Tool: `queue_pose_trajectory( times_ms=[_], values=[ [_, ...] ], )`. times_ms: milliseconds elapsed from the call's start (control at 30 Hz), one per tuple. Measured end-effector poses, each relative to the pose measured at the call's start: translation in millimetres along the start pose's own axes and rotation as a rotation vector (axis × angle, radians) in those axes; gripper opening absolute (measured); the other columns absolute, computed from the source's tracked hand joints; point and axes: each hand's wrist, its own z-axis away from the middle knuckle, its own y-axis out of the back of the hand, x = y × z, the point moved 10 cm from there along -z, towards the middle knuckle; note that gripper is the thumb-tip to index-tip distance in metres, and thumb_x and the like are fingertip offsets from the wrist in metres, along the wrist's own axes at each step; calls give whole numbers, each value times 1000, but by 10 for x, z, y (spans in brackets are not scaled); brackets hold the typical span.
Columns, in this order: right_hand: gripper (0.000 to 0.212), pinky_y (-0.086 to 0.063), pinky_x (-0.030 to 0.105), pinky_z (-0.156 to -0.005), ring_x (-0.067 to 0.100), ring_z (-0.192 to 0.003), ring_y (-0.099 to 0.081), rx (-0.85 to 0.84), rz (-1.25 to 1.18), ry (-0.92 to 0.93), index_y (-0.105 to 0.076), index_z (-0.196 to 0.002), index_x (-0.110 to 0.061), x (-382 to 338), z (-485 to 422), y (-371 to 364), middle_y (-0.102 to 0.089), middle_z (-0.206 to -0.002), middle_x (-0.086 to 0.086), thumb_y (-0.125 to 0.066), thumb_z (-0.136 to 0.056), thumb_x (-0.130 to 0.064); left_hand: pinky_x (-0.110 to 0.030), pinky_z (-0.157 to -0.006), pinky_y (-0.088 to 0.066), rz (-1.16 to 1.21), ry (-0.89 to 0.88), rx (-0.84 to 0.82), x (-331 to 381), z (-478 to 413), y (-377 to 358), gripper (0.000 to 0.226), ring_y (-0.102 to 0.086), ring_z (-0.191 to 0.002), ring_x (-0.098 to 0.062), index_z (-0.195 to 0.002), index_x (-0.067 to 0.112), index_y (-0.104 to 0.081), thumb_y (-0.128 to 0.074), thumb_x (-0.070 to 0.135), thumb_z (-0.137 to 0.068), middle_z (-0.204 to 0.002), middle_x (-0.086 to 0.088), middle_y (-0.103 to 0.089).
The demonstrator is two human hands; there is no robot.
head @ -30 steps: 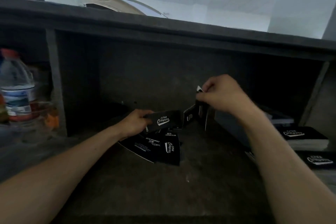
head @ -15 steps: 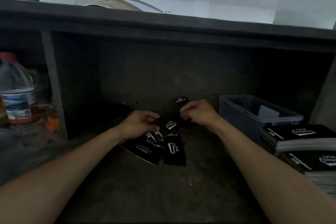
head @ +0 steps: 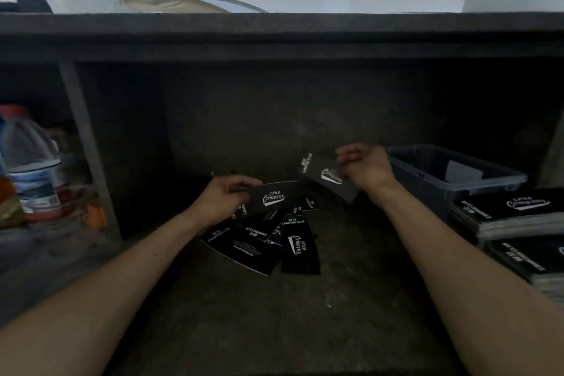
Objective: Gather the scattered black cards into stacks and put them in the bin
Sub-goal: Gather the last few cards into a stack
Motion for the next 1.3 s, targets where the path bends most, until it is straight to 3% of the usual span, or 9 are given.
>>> queue_pose_trajectory(
  times_ms=[133, 200, 267, 367, 500, 633, 767, 1133, 1300],
  values=[
    [49, -55, 20, -64, 10, -65, -66, -439, -10, 107, -66, -99, -8, -237, 369, -650, -69, -78, 4, -78, -60, 19, -25, -88, -54, 66, 31, -49, -11, 10, 8, 22, -72, -99, -12, -99, 30, -78, -66, 13, -92, -102, 4, -78],
    [50, -53, 25, -67, 14, -65, -61, -443, 122, 164, -64, -98, -14, -196, 463, -887, -63, -77, 2, -78, -62, 18, -20, -84, -56, 0, -7, -111, 27, 49, -66, 21, -73, -96, -8, -105, 29, -77, -79, 26, -85, -103, 4, -78],
    [47, -51, 28, -69, 14, -70, -58, -326, 190, 224, -63, -96, -19, -226, 417, -931, -60, -78, -1, -82, -63, 10, -15, -81, -55, -102, -88, -87, 86, 57, -72, 28, -72, -90, -3, -107, 23, -74, -82, 12, -82, -98, 4, -77],
    [30, -47, 27, -68, 11, -75, -60, -144, 528, 171, -61, -83, -26, -287, 315, -721, -60, -77, -8, -87, -68, -30, -14, -73, -56, -109, -98, 4, 93, 27, 71, 32, -70, -83, -1, -104, 18, -72, -71, -8, -85, -97, 4, -74],
    [80, -48, 26, -64, 18, -83, -59, -566, 1136, -105, -63, -112, -18, 142, 699, -918, -60, -98, -3, -70, -60, -77, -19, -54, -57, -26, 47, 52, -62, -14, 184, 40, -73, -69, -5, -98, 22, -73, -59, -13, -86, -92, 1, -75],
    [57, -52, 29, -73, 20, -84, -64, -646, 1129, -41, -68, -102, -15, 70, 745, -937, -68, -94, 2, -81, -65, -57, -17, -55, -55, -34, 58, 23, -108, -27, 137, 43, -72, -68, -3, -96, 25, -72, -59, -14, -83, -94, 2, -75],
    [65, -49, 31, -98, 19, -109, -61, -552, 909, -58, -61, -127, -15, 37, 638, -774, -65, -122, 2, -85, -70, -36, -13, -60, -53, -53, 54, 36, -102, -37, 149, 43, -71, -71, 2, -95, 26, -71, -60, -13, -83, -94, 6, -75],
    [82, -54, 33, -84, 26, -107, -62, -464, 1137, -269, -56, -127, -6, 202, 549, -349, -62, -126, 9, -87, -64, -46, -11, -63, -53, -41, 39, 65, -87, -25, 154, 44, -71, -73, 1, -108, 22, -74, -61, -13, -84, -88, 11, -76],
    [66, -53, 35, -92, 22, -108, -62, -522, 1002, -217, -64, -122, -11, 166, 535, -397, -65, -117, 5, -90, -63, -26, -8, -72, -53, -103, 38, -14, -131, -19, 69, 47, -68, -79, 7, -122, 20, -69, -65, -11, -86, -101, 7, -73]
  ],
)
